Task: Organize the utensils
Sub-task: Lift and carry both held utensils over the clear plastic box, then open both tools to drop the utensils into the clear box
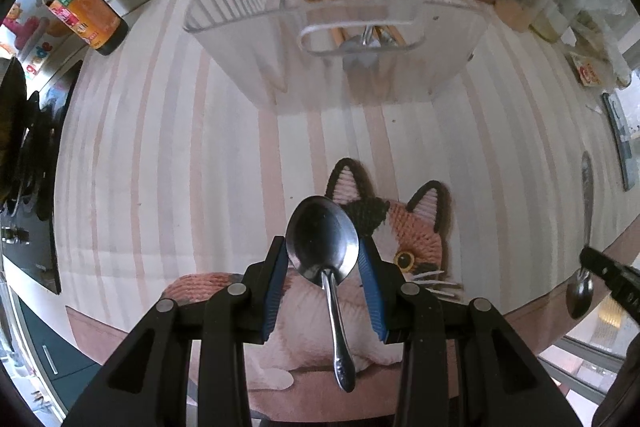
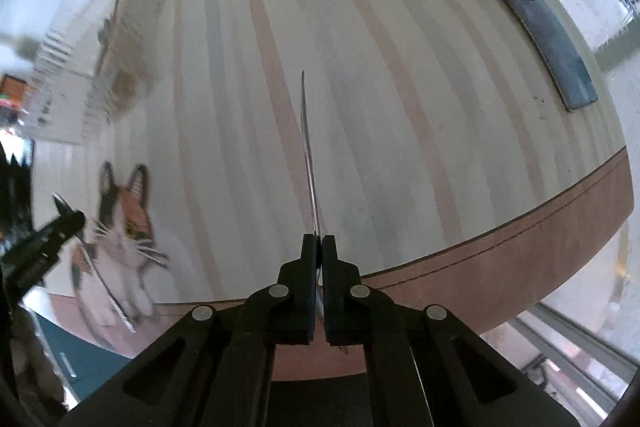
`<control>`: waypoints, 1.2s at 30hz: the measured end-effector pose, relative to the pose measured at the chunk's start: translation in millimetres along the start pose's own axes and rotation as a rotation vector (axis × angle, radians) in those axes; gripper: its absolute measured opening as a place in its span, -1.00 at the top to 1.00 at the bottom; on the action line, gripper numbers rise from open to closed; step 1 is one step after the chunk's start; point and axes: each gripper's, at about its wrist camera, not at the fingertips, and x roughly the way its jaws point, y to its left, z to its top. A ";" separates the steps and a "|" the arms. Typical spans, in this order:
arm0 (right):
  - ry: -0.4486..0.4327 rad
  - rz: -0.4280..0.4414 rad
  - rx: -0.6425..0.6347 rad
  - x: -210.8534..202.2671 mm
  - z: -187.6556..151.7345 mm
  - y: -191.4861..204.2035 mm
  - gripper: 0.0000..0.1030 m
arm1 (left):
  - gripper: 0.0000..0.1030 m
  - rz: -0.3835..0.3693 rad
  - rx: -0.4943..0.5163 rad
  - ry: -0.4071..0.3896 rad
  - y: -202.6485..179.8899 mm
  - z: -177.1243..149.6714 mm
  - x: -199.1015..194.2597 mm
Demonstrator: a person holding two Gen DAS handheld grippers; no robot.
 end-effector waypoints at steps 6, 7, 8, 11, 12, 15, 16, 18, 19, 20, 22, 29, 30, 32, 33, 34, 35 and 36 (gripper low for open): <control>-0.034 0.054 0.045 -26.6 11.2 -22.4 0.96 | 0.37 -0.005 -0.014 -0.024 6.0 -6.4 -20.6; -0.042 0.055 0.042 -34.0 7.1 -25.7 0.96 | 0.37 -0.005 -0.016 -0.027 5.6 -7.1 -24.8; -0.048 0.057 0.041 -38.8 10.2 -30.3 0.96 | 0.37 -0.003 -0.018 -0.033 5.4 -6.8 -28.5; -0.061 0.075 0.033 -47.8 10.0 -29.9 0.96 | 0.37 0.001 -0.022 -0.052 5.9 -8.9 -40.2; -0.066 0.078 0.029 -45.1 12.0 -24.0 0.95 | 0.37 0.001 -0.025 -0.059 6.8 -9.4 -43.6; -0.080 0.095 0.019 -44.7 13.0 -11.6 0.95 | 0.37 0.006 -0.033 -0.080 9.9 -8.5 -55.7; -0.086 0.103 0.012 -48.0 14.3 -8.5 0.95 | 0.37 0.007 -0.035 -0.087 11.3 -7.4 -58.6; -0.097 0.116 -0.006 -52.5 18.0 0.5 0.96 | 0.37 0.010 -0.040 -0.101 13.1 -6.3 -64.6; -0.105 0.123 -0.012 -55.2 19.4 4.7 0.95 | 0.37 0.011 -0.044 -0.109 14.2 -6.3 -68.5; -0.109 0.127 -0.017 -57.4 20.2 7.4 0.95 | 0.37 0.013 -0.044 -0.116 16.6 -5.4 -72.1; -0.124 0.142 -0.033 -64.9 23.0 14.8 0.96 | 0.37 0.014 -0.051 -0.132 19.7 -4.7 -80.2; -0.177 0.206 -0.094 -94.4 35.3 43.8 0.95 | 0.37 0.002 -0.083 -0.195 31.7 1.6 -113.5; -0.181 0.212 -0.101 -97.3 37.0 47.1 0.96 | 0.37 -0.001 -0.087 -0.205 32.8 3.1 -118.4; -0.200 0.233 -0.128 -107.4 43.3 59.7 0.96 | 0.37 -0.011 -0.095 -0.232 35.6 7.5 -132.1; -0.205 0.240 -0.135 -110.6 45.8 63.7 0.96 | 0.37 -0.019 -0.100 -0.249 37.1 10.7 -140.8; -0.214 0.252 -0.144 -115.5 49.8 70.5 0.96 | 0.37 -0.025 -0.103 -0.260 38.0 13.4 -147.0; -0.219 0.262 -0.159 -119.8 54.1 78.4 0.96 | 0.37 -0.033 -0.104 -0.272 38.9 17.1 -154.8; -0.221 0.269 -0.168 -123.0 57.0 83.2 0.96 | 0.37 -0.043 -0.103 -0.281 39.7 20.6 -160.8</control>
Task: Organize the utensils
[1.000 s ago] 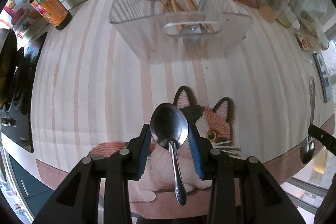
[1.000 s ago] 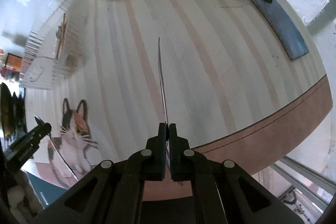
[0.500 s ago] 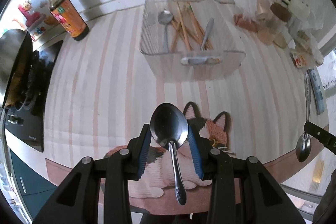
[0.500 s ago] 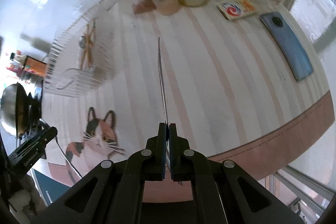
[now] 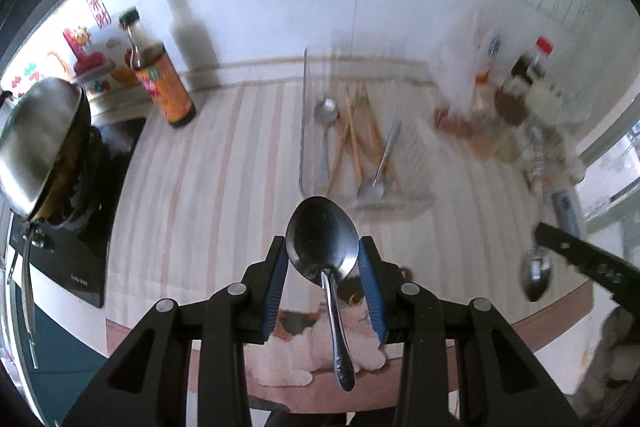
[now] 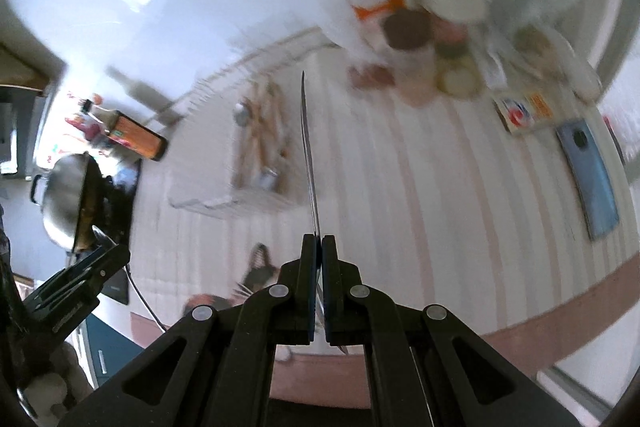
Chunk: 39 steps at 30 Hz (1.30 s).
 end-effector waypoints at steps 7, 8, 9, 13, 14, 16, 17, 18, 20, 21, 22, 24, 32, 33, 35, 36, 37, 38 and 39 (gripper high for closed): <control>-0.023 0.060 -0.078 1.3 45.4 49.5 0.96 | 0.38 -0.079 -0.031 -0.066 7.9 54.7 -38.1; -0.023 0.067 -0.081 4.4 53.9 55.6 0.96 | 0.37 -0.085 -0.033 -0.078 9.3 65.8 -41.7; -0.024 0.070 -0.081 6.1 59.2 59.5 0.96 | 0.37 -0.087 -0.033 -0.086 10.3 74.2 -43.3; -0.019 0.071 -0.076 26.1 90.3 76.7 0.96 | 0.37 -0.089 -0.029 -0.095 12.5 114.3 -36.2; -0.010 0.068 -0.070 34.5 98.8 79.6 0.96 | 0.37 -0.089 -0.027 -0.086 12.3 124.3 -28.9; 0.006 0.061 -0.060 50.3 109.7 82.5 0.96 | 0.37 -0.096 -0.032 -0.058 12.6 138.5 -11.5; 0.018 0.054 -0.058 59.8 115.3 84.5 0.96 | 0.37 -0.103 -0.027 -0.032 12.1 146.1 2.2; 0.029 0.047 -0.057 68.2 119.1 86.4 0.96 | 0.37 -0.103 -0.029 -0.011 12.3 150.7 13.2; 0.045 0.025 -0.059 84.5 125.8 88.8 0.96 | 0.37 -0.112 -0.040 0.045 13.1 161.4 45.9; 0.057 0.016 -0.060 93.3 128.3 89.6 0.96 | 0.37 -0.111 -0.042 0.073 12.1 164.2 59.3; 0.066 0.007 -0.058 100.7 130.4 88.7 0.96 | 0.36 -0.111 -0.050 0.111 12.3 165.8 76.9; 0.087 -0.001 -0.051 117.0 134.8 87.1 0.95 | 0.36 -0.118 -0.058 0.170 12.7 168.1 102.4; 0.122 -0.067 -0.085 143.3 140.6 78.4 0.36 | -0.04 -0.041 -0.051 0.192 18.2 152.2 128.0; 0.115 -0.081 -0.092 142.0 140.1 78.0 0.33 | -0.07 -0.030 -0.058 0.175 20.8 149.3 126.3; 0.088 -0.129 -0.118 133.8 134.5 76.2 0.19 | -0.15 0.009 -0.063 0.139 25.2 140.4 120.9; 0.073 -0.152 -0.133 129.8 130.9 76.6 0.14 | -0.30 0.021 -0.065 0.130 27.0 137.6 119.9; 0.062 -0.169 -0.145 126.6 128.0 76.4 0.03 | -0.38 0.031 -0.071 0.116 30.2 132.9 118.0; 0.047 -0.194 -0.157 122.2 123.1 75.7 -0.08 | -0.40 0.037 -0.079 0.101 32.2 128.2 115.3; 0.033 -0.218 -0.169 118.4 118.9 75.4 -0.14 | -0.48 0.043 -0.084 0.088 34.4 124.3 113.3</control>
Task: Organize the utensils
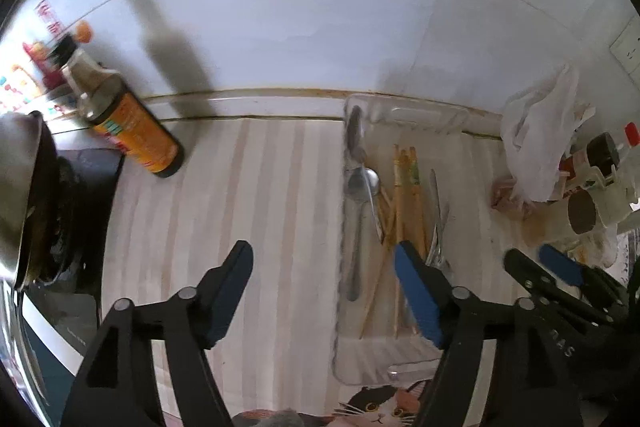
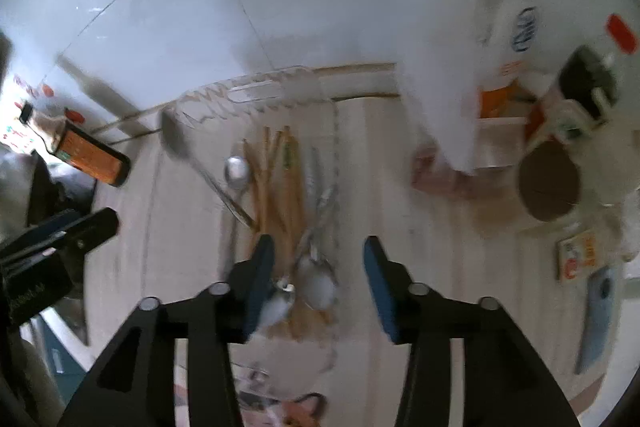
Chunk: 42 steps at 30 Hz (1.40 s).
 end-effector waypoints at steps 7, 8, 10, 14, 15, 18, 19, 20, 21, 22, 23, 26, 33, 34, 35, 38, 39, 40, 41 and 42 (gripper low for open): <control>-0.078 -0.140 -0.072 -19.7 -30.4 5.0 -0.96 | -1.00 0.073 0.026 -0.060 3.8 -29.9 -1.9; -0.083 -0.149 -0.076 -21.8 -33.4 6.7 -0.99 | -1.00 0.081 0.029 -0.061 4.3 -33.4 -0.8; -0.094 -0.186 -0.080 -23.6 -42.1 6.8 -0.99 | -1.00 0.088 0.030 -0.063 5.7 -39.7 1.1; -0.105 -0.243 -0.073 -27.8 -54.6 6.2 -1.00 | -1.00 0.085 0.036 -0.067 7.9 -48.5 0.0; -0.111 -0.253 -0.061 -31.3 -58.6 5.3 -1.00 | -1.00 0.085 0.041 -0.070 8.4 -50.7 -1.4; -0.122 -0.267 -0.041 -39.3 -64.7 4.4 -1.00 | -1.00 0.076 0.051 -0.080 8.0 -56.4 -7.0; -0.131 -0.275 -0.032 -44.3 -67.8 4.4 -1.00 | -1.00 0.074 0.056 -0.084 7.5 -58.4 -9.1; -0.141 -0.283 -0.030 -48.0 -70.6 4.9 -1.00 | -1.00 0.066 0.066 -0.090 6.5 -60.9 -11.5; -0.154 -0.292 -0.027 -52.6 -73.7 5.6 -1.00 | -1.00 0.068 0.079 -0.100 5.3 -63.8 -15.9; -0.164 -0.297 -0.021 -57.3 -77.2 6.3 -1.00 | -1.00 0.070 0.086 -0.108 4.5 -66.0 -18.3; -0.174 -0.301 -0.014 -62.6 -81.6 7.2 -1.00 | -1.00 0.070 0.093 -0.119 4.0 -69.2 -23.0; -0.212 -0.314 -0.006 -81.1 -93.8 9.1 -1.00 | -1.00 0.070 0.092 -0.148 5.5 -78.4 -41.0; -0.319 -0.296 -0.013 -146.0 -125.8 11.0 -1.00 | -1.00 0.060 0.062 -0.231 8.7 -107.3 -91.2; -0.334 -0.291 -0.017 -155.7 -130.6 10.9 -1.00 | -1.00 0.057 0.054 -0.241 8.3 -114.8 -100.4; -0.342 -0.287 -0.021 -162.2 -133.2 10.9 -1.00 | -1.00 0.053 0.050 -0.251 7.7 -121.4 -108.0; -0.379 -0.280 -0.031 -190.3 -149.9 11.7 -1.00 | -1.00 0.059 0.049 -0.273 3.9 -140.7 -129.7; -0.388 -0.277 -0.036 -199.4 -155.4 11.8 -1.00 | -1.00 0.059 0.049 -0.283 3.5 -146.6 -137.5; -0.399 -0.273 -0.039 -208.1 -161.0 11.7 -1.00 | -1.00 0.060 0.047 -0.294 2.8 -153.8 -147.2; -0.415 -0.268 -0.045 -219.6 -168.7 11.7 -1.00 | -1.00 0.060 0.041 -0.303 2.7 -159.4 -154.9; -0.427 -0.266 -0.050 -228.8 -174.9 11.9 -1.00 | -1.00 0.056 0.038 -0.314 2.6 -165.4 -163.6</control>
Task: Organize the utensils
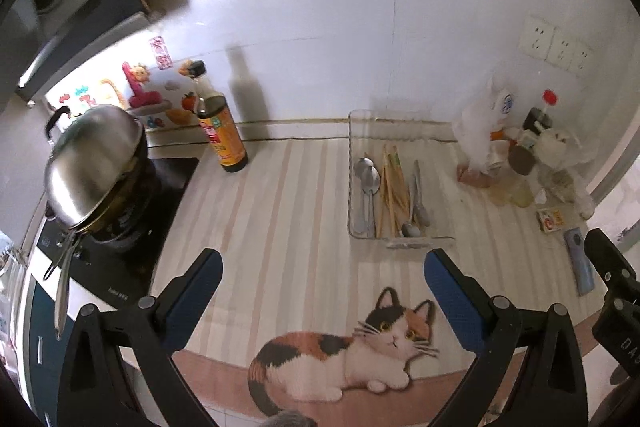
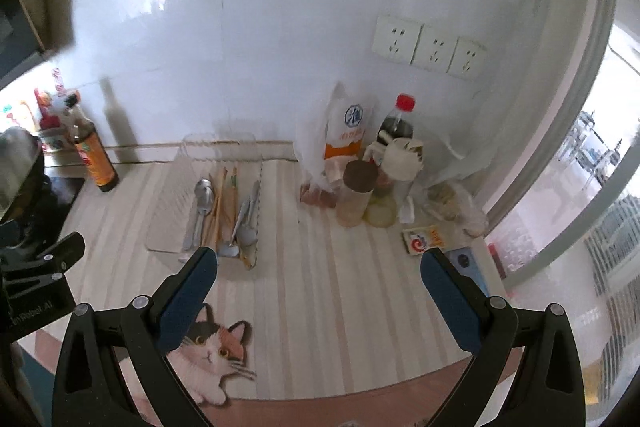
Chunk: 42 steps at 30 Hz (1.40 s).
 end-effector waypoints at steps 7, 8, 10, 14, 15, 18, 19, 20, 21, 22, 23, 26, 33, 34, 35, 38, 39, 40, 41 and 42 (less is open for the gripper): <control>-0.056 0.031 -0.013 -51.9 -9.5 -10.5 -1.00 | -1.00 0.001 -0.019 -0.069 2.3 -17.4 -58.0; -0.056 0.039 -0.012 -57.4 -11.2 -11.3 -1.00 | -1.00 0.006 -0.017 -0.071 2.3 -18.6 -63.0; -0.052 0.048 -0.010 -64.7 -13.7 -12.4 -1.00 | -1.00 0.007 -0.018 -0.069 2.8 -21.6 -72.2; -0.049 0.050 -0.009 -73.5 -16.5 -15.4 -1.00 | -1.00 0.009 -0.019 -0.057 2.7 -25.0 -81.4; -0.048 0.050 -0.011 -74.0 -16.0 -16.4 -1.00 | -1.00 0.012 -0.019 -0.055 1.8 -26.7 -83.0; -0.045 0.049 -0.018 -77.0 -14.7 -17.2 -1.00 | -1.00 0.016 -0.021 -0.049 1.3 -27.9 -84.9; -0.041 0.049 -0.020 -77.2 -14.4 -17.1 -1.00 | -1.00 0.015 -0.021 -0.048 1.2 -28.5 -85.2; -0.038 0.051 -0.022 -77.1 -14.2 -17.3 -1.00 | -1.00 0.015 -0.023 -0.047 1.3 -28.3 -85.3; -0.037 0.052 -0.024 -77.4 -14.0 -17.1 -1.00 | -1.00 0.020 -0.025 -0.048 1.2 -28.3 -85.6; -0.037 0.051 -0.025 -77.6 -13.7 -17.1 -1.00 | -1.00 0.023 -0.025 -0.050 1.2 -28.5 -86.2; -0.036 0.051 -0.024 -77.8 -13.9 -16.8 -1.00 | -1.00 0.024 -0.025 -0.051 0.9 -28.4 -86.5; -0.033 0.050 -0.026 -78.1 -13.6 -16.3 -1.00 | -1.00 0.022 -0.023 -0.050 1.2 -28.2 -85.5; -0.035 0.052 -0.031 -75.3 -8.5 -16.8 -1.00 | -1.00 0.020 -0.024 -0.047 2.5 -28.4 -83.9; -0.031 0.057 -0.031 -74.3 -7.8 -16.7 -1.00 | -1.00 0.021 -0.026 -0.047 2.0 -28.6 -82.0; -0.030 0.060 -0.032 -73.2 -6.9 -16.9 -1.00 | -1.00 0.021 -0.026 -0.046 2.2 -28.5 -81.9; -0.029 0.059 -0.034 -72.6 -6.2 -16.4 -1.00 | -1.00 0.021 -0.025 -0.044 2.5 -28.4 -82.0; -0.029 0.059 -0.034 -72.7 -6.3 -16.1 -1.00 | -1.00 0.016 -0.025 -0.043 2.7 -28.4 -82.0; -0.028 0.058 -0.034 -72.5 -6.4 -15.8 -1.00 | -1.00 0.014 -0.030 -0.040 3.0 -28.6 -80.9; -0.027 0.057 -0.036 -72.2 -6.3 -15.3 -1.00 | -1.00 0.015 -0.033 -0.040 3.1 -28.7 -80.3; -0.025 0.062 -0.034 -72.1 -6.4 -15.2 -1.00 | -1.00 0.016 -0.031 -0.041 3.3 -28.7 -80.2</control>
